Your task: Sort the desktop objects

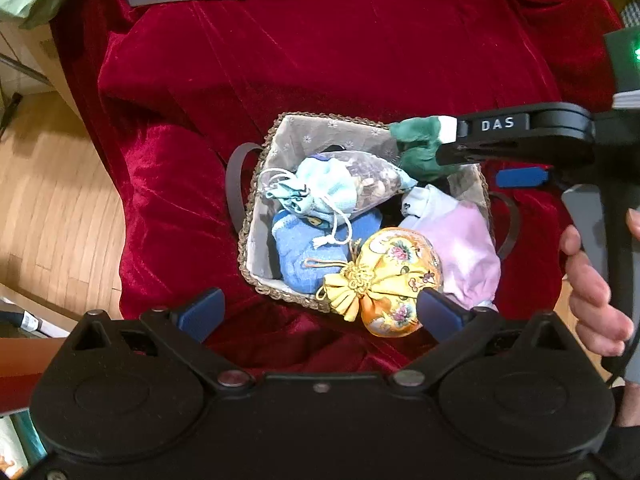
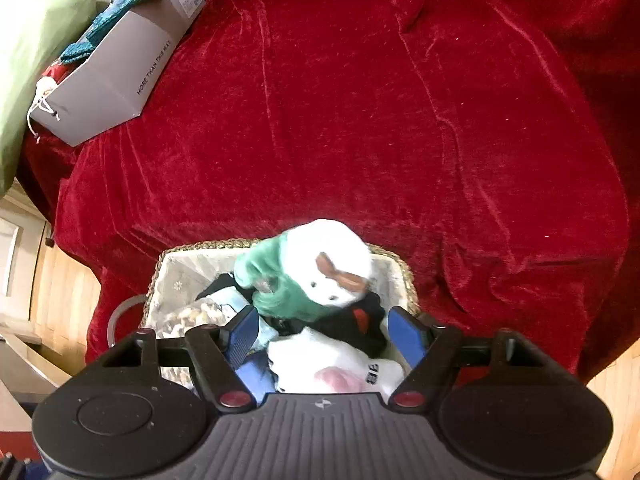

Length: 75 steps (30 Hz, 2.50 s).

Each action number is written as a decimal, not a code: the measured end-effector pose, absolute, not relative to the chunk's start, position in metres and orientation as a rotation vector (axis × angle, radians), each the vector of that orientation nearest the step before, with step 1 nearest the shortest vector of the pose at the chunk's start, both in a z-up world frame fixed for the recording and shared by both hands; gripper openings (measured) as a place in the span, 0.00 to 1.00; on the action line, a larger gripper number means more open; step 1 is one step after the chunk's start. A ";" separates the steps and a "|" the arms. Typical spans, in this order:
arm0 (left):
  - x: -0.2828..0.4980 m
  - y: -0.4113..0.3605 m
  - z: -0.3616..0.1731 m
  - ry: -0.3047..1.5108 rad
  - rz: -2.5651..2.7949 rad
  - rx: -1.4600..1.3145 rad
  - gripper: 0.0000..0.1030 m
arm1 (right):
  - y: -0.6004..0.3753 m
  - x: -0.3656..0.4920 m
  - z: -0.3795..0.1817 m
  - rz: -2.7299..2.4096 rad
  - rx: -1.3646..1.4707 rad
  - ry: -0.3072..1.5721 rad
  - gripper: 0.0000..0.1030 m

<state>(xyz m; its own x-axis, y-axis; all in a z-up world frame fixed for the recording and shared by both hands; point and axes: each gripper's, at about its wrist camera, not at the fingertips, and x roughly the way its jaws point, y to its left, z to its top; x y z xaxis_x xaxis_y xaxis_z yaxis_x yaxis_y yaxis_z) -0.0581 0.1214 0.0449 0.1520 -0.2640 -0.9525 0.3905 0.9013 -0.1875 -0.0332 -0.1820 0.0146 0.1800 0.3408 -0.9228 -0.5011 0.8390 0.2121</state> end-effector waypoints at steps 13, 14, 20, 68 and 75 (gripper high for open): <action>-0.057 0.108 0.050 1.374 -0.461 0.168 0.96 | -0.212 -0.071 0.074 0.580 -0.194 1.067 0.99; -0.057 0.107 0.052 1.373 -0.464 0.173 0.96 | -0.214 -0.077 0.077 0.580 -0.210 1.055 0.99; -0.066 0.102 0.059 1.374 -0.471 0.221 0.96 | -0.235 -0.104 0.088 0.605 -0.212 1.045 0.99; -0.115 0.113 0.061 1.394 -0.477 0.229 0.96 | -0.245 -0.165 0.058 0.582 -0.259 1.243 0.98; -0.113 0.113 0.060 1.415 -0.469 0.208 0.96 | -0.248 -0.162 0.059 0.576 -0.246 1.242 0.98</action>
<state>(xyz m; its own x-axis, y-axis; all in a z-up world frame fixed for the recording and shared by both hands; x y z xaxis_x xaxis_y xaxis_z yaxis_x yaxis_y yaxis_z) -0.1131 0.1132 0.0604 0.0835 -0.1895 -0.9783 0.4326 0.8913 -0.1357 -0.1617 -0.2482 0.0594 0.2045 0.2777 -0.9387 -0.5372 0.8335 0.1295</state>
